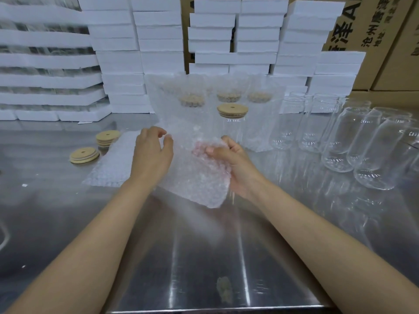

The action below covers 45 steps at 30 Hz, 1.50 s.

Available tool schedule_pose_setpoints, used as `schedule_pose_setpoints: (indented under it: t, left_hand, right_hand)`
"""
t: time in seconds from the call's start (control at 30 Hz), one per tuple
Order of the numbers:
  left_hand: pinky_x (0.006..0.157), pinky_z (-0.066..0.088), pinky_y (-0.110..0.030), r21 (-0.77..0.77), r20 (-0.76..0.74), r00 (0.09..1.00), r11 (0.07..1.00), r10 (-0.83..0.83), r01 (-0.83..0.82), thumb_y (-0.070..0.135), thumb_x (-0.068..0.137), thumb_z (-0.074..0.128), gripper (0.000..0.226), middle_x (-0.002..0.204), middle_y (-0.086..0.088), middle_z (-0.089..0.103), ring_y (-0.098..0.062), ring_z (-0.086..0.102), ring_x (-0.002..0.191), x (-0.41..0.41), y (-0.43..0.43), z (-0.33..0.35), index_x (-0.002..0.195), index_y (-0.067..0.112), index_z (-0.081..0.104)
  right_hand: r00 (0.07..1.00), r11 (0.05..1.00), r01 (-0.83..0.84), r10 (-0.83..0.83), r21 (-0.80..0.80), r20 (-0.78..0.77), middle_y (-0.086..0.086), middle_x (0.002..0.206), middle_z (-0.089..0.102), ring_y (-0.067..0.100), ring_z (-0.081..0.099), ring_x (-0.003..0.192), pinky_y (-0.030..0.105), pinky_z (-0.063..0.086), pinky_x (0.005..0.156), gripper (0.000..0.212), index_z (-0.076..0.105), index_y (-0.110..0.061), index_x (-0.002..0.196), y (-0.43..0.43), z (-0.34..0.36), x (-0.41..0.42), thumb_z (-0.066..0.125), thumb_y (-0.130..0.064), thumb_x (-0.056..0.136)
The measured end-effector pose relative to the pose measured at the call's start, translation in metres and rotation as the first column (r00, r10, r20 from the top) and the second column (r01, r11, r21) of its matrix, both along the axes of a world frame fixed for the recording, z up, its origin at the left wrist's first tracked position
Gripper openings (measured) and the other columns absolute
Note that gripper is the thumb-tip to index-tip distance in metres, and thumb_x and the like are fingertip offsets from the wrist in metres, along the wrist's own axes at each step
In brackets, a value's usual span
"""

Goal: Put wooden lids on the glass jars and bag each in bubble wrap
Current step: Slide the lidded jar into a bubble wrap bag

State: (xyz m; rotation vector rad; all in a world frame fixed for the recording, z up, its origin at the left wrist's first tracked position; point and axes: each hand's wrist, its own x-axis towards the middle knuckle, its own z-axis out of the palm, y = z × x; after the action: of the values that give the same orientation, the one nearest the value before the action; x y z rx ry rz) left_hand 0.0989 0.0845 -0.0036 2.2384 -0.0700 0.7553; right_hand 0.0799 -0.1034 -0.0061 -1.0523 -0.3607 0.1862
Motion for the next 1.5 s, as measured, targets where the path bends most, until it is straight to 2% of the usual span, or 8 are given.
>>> schedule_pose_setpoints:
  t: [0.4,0.5,0.6,0.83,0.97,1.1,1.33,1.5]
  left_hand:
    - [0.049,0.037,-0.019,-0.655,-0.249,0.923,0.753,-0.292,0.062,0.015,0.082,0.06,0.012,0.048,0.005,0.047,-0.013,0.042,0.048,-0.002,0.018,0.025,0.07,0.017,0.057]
    - [0.041,0.03,-0.02,-0.83,0.097,0.994,0.554,0.043,0.057,0.008,0.092,0.048,0.023,0.056,0.004,0.044,-0.008,0.04,0.045,-0.003,0.026,0.034,0.073,0.019,0.054]
    - [0.043,0.029,-0.024,-0.902,0.403,0.77,0.356,0.494,0.243,0.008,0.099,0.037,0.016,0.065,-0.001,0.039,-0.012,0.035,0.045,-0.007,0.046,0.047,0.086,0.008,0.045]
    - [0.068,0.039,-0.026,-0.182,0.771,0.611,0.982,0.179,-0.058,0.006,0.092,0.053,0.011,0.086,0.01,0.046,-0.013,0.044,0.075,-0.021,0.016,0.038,0.089,0.007,0.064]
    - [0.063,0.049,-0.04,0.46,0.333,0.894,0.879,-0.3,0.124,0.01,0.085,0.062,0.016,0.085,-0.014,0.059,-0.028,0.059,0.076,-0.023,-0.022,0.011,0.096,0.002,0.071]
    - [0.068,0.041,-0.035,0.563,-0.191,0.957,0.774,-0.22,0.29,0.038,0.094,0.057,0.036,0.082,-0.004,0.048,-0.028,0.056,0.083,-0.018,-0.041,-0.006,0.084,0.004,0.065]
    - [0.071,0.038,-0.031,0.472,-0.257,0.957,0.846,-0.138,0.248,0.03,0.097,0.05,0.022,0.091,0.005,0.052,-0.016,0.051,0.087,-0.016,-0.032,-0.017,0.085,0.017,0.063]
    - [0.067,0.046,-0.031,0.344,-0.364,0.928,0.915,-0.075,0.209,0.044,0.089,0.055,0.039,0.072,0.003,0.061,-0.018,0.06,0.073,-0.017,-0.037,-0.013,0.065,0.013,0.059]
  right_hand:
    - [0.985,0.989,0.084,-0.102,0.124,0.141,0.003,0.084,0.074,0.017,0.072,0.076,0.029,0.057,0.07,0.009,0.059,-0.011,0.09,-0.027,0.029,-0.001,0.054,-0.015,0.084]
    - [0.952,0.941,0.258,-0.286,0.217,0.107,0.003,0.066,0.066,0.015,0.062,0.054,0.024,0.052,0.056,0.018,0.062,-0.011,0.082,-0.034,0.036,-0.001,0.047,-0.018,0.089]
    - [0.773,0.77,0.613,-0.631,0.179,0.066,0.0,0.047,0.047,0.012,0.036,0.036,0.02,0.033,0.043,0.02,0.059,-0.014,0.076,-0.043,0.035,0.006,0.047,-0.013,0.092]
    - [0.513,0.534,0.846,-0.818,0.011,0.262,-0.007,0.054,0.037,0.007,0.033,0.051,0.019,0.039,0.064,0.029,0.056,-0.025,0.088,-0.042,0.015,0.014,0.045,0.002,0.083]
    - [0.438,0.454,0.889,-0.803,-0.06,0.403,-0.012,0.076,0.046,0.001,0.04,0.062,0.012,0.039,0.067,0.04,0.05,-0.028,0.109,-0.043,0.01,0.018,0.053,0.0,0.08]
    - [0.488,0.472,0.859,-0.635,-0.198,0.599,0.0,0.127,0.033,0.01,0.045,0.112,0.012,0.04,0.093,0.063,0.039,-0.035,0.132,-0.043,0.005,0.02,0.059,-0.005,0.081]
    - [0.664,0.523,0.731,-0.396,-0.438,0.634,0.005,0.153,0.009,0.025,0.016,0.145,0.053,0.026,0.116,0.077,0.02,-0.035,0.144,-0.041,-0.01,0.028,0.066,-0.012,0.085]
    - [0.624,0.52,0.744,-0.318,-0.419,0.714,0.011,0.158,-0.001,0.018,0.003,0.15,0.032,0.02,0.12,0.092,0.002,-0.041,0.144,-0.042,-0.01,0.032,0.071,-0.02,0.086]
